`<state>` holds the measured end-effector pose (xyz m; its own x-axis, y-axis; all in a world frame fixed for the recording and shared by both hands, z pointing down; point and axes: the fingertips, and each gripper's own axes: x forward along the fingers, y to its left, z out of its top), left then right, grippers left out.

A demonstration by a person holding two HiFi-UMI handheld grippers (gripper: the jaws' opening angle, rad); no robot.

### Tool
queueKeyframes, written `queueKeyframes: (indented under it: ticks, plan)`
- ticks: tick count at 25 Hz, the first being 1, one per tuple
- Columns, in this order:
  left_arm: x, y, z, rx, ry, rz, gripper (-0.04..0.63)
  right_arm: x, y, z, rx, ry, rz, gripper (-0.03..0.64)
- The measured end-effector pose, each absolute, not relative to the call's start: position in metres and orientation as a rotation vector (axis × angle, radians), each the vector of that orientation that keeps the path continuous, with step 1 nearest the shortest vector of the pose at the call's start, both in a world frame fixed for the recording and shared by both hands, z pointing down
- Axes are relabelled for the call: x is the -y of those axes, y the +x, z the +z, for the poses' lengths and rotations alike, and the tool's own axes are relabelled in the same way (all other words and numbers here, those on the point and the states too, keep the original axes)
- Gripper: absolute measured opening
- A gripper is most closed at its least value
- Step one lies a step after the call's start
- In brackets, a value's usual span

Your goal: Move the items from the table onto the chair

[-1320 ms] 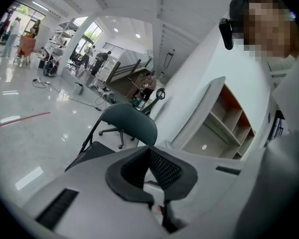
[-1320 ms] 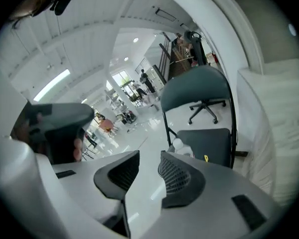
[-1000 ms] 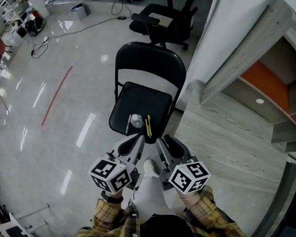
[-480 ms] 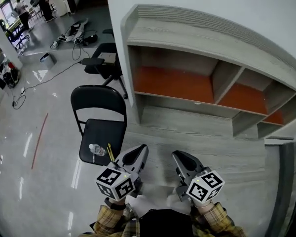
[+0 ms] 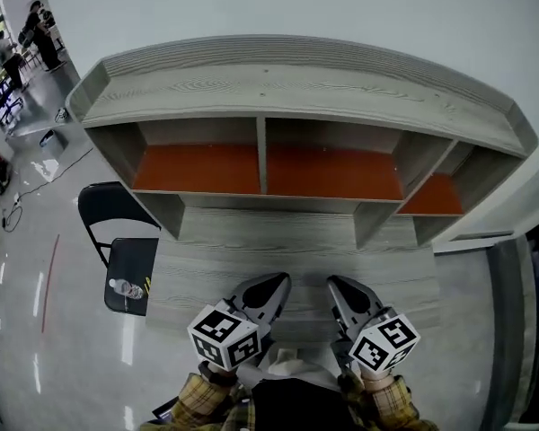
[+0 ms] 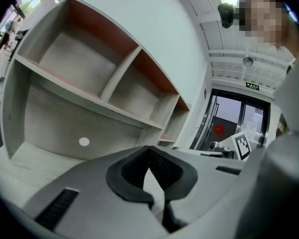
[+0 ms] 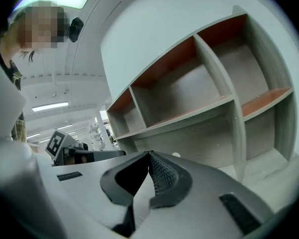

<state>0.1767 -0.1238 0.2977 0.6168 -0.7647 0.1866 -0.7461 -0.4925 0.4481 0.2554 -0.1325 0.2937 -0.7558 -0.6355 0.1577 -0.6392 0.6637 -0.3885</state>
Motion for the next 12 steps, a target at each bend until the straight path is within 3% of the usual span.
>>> queueKeyframes:
  ticks: [6, 12]
  plan:
    - [0.129, 0.225, 0.286, 1.107, 2.421, 0.012, 0.003, 0.136, 0.307, 0.288, 2.829, 1.225, 0.645, 0.018]
    - [0.125, 0.232, 0.273, 1.069, 2.474, 0.009, 0.003, 0.124, 0.309, 0.281, 2.826, 1.260, 0.642, 0.018]
